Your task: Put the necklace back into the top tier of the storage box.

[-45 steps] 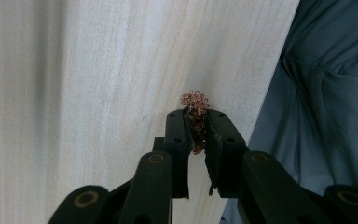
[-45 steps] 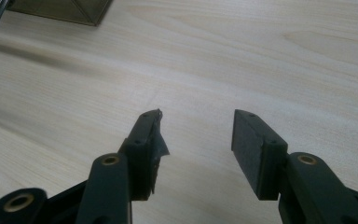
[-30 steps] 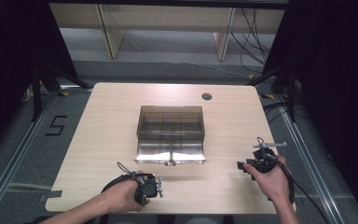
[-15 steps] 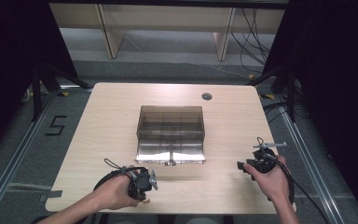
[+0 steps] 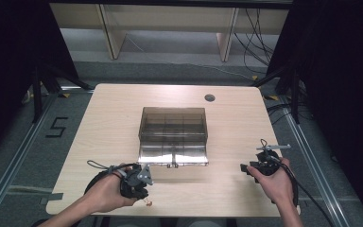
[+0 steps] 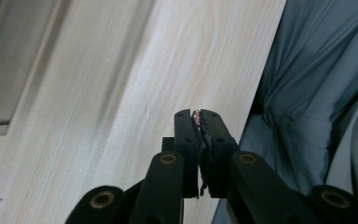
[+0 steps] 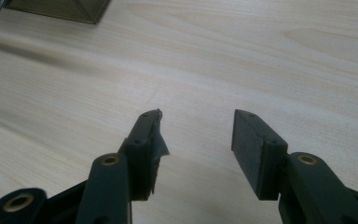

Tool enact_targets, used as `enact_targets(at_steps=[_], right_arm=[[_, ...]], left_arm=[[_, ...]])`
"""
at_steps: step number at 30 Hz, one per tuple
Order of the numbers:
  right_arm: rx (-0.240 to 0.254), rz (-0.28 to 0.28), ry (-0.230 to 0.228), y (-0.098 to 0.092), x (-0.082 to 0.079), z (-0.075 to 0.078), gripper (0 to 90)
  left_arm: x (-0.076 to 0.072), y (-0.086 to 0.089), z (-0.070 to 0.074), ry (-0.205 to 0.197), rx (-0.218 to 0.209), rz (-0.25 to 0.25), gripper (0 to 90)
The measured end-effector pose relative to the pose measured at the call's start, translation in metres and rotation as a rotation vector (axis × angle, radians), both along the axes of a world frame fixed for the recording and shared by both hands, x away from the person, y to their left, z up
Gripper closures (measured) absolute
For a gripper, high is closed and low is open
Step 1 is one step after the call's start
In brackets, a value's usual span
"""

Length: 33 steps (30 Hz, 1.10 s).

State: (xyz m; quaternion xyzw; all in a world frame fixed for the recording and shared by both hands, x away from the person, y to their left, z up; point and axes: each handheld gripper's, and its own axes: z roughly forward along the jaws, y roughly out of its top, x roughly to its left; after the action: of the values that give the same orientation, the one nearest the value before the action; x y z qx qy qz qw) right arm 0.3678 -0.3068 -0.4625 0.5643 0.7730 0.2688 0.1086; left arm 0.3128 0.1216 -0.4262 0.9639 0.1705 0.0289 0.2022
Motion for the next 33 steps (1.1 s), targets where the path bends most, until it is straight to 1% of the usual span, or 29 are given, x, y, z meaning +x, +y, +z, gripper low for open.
enact_targets(at_steps=[1, 2, 4, 5, 7, 8, 9, 10, 12, 14, 16, 17, 18, 20, 21, 22, 23, 24, 25, 26, 27, 28, 29, 30, 31, 32, 33], right_arm=[[0.0, 0.0, 0.0, 0.0, 0.0, 0.0, 52.7], [0.001, -0.001, 0.0, 0.0, 0.0, 0.0, 52.7], [0.001, -0.001, 0.001, 0.0, 0.0, 0.0, 52.7], [0.003, 0.002, 0.005, 0.001, 0.0, 0.0, 52.7], [0.005, 0.002, 0.003, 0.001, 0.0, 0.0, 52.7], [0.004, 0.003, 0.002, 0.0, 0.0, 0.0, 52.7], [0.003, -0.001, 0.0, 0.0, 0.0, 0.0, 52.7], [-0.018, -0.019, -0.012, 0.001, -0.001, 0.001, 52.8], [-0.019, -0.018, -0.012, 0.001, -0.001, 0.001, 52.8], [-0.018, -0.019, -0.012, 0.001, -0.001, 0.001, 52.7], [-0.019, -0.02, -0.013, 0.001, -0.001, 0.001, 52.8], [-0.017, -0.02, -0.012, 0.001, -0.001, 0.001, 52.7], [-0.019, -0.019, -0.012, 0.001, -0.001, 0.001, 52.8], [-0.018, -0.019, -0.012, 0.001, -0.001, 0.001, 52.7], [-0.018, -0.019, -0.012, 0.001, -0.001, 0.001, 52.7], [-0.019, -0.018, -0.012, 0.001, -0.001, 0.001, 52.8], [-0.02, -0.017, -0.012, 0.001, -0.001, 0.0, 52.7], [-0.019, -0.018, -0.012, 0.001, -0.001, 0.0, 52.7], [-0.019, -0.018, -0.012, 0.001, -0.001, 0.0, 52.7], [-0.019, -0.018, -0.012, 0.001, -0.001, 0.001, 52.8], [-0.018, -0.019, -0.012, 0.001, -0.001, 0.001, 52.7], [-0.018, -0.019, -0.012, 0.001, -0.001, 0.001, 52.7], [0.006, -0.011, -0.01, 0.0, -0.001, 0.0, 52.7], [0.006, -0.011, -0.01, 0.0, -0.001, 0.0, 52.7], [0.0, -0.011, -0.01, 0.0, -0.001, 0.0, 52.8], [0.001, -0.01, -0.01, 0.0, -0.001, 0.0, 52.8], [0.001, -0.01, -0.01, 0.001, -0.001, 0.0, 52.7]], left_arm=[[0.0, 0.003, 0.005, -0.003, -0.018, 0.0, 85.8], [-0.001, 0.005, 0.007, -0.002, -0.037, 0.014, 85.8], [0.0, 0.006, 0.009, -0.01, -0.041, 0.011, 85.8], [0.0, 0.009, 0.012, -0.013, -0.055, 0.021, 85.7], [0.001, 0.01, 0.014, -0.018, -0.049, 0.014, 85.8], [0.001, 0.011, 0.015, -0.023, -0.063, 0.025, 85.8], [0.001, 0.012, 0.015, -0.026, -0.064, 0.026, 85.8], [0.002, 0.013, 0.017, -0.026, -0.065, 0.027, 85.8], [0.002, 0.015, 0.02, -0.041, -0.082, 0.03, 85.8], [0.001, 0.016, 0.023, -0.049, -0.121, 0.054, 85.7], [0.001, 0.019, 0.027, -0.067, -0.153, 0.061, 85.8], [0.002, 0.021, 0.03, -0.07, -0.161, 0.067, 85.7], [0.003, 0.023, 0.032, -0.083, -0.165, 0.052, 85.8], [0.003, 0.026, 0.035, -0.089, -0.189, 0.078, 85.7], [0.004, 0.028, 0.037, -0.1, -0.203, 0.076, 85.7], [0.003, 0.029, 0.036, -0.106, -0.254, 0.117, 85.7], [0.004, 0.031, 0.038, -0.117, -0.257, 0.121, 85.7], [0.004, 0.031, 0.038, -0.117, -0.257, 0.121, 85.7], [0.003, 0.033, 0.039, -0.111, -0.281, 0.14, 85.7], [0.003, 0.034, 0.041, -0.117, -0.297, 0.147, 85.8], [0.003, 0.036, 0.043, -0.128, -0.33, 0.165, 85.8], [0.003, 0.036, 0.043, -0.128, -0.33, 0.165, 85.7], [0.004, 0.037, 0.044, -0.138, -0.34, 0.158, 85.7], [0.003, 0.038, 0.045, -0.142, -0.358, 0.174, 85.7], [0.004, 0.04, 0.047, -0.149, -0.368, 0.168, 85.7], [0.003, 0.041, 0.048, -0.144, -0.383, 0.182, 85.7], [0.002, 0.042, 0.051, -0.157, -0.425, 0.203, 85.8]])
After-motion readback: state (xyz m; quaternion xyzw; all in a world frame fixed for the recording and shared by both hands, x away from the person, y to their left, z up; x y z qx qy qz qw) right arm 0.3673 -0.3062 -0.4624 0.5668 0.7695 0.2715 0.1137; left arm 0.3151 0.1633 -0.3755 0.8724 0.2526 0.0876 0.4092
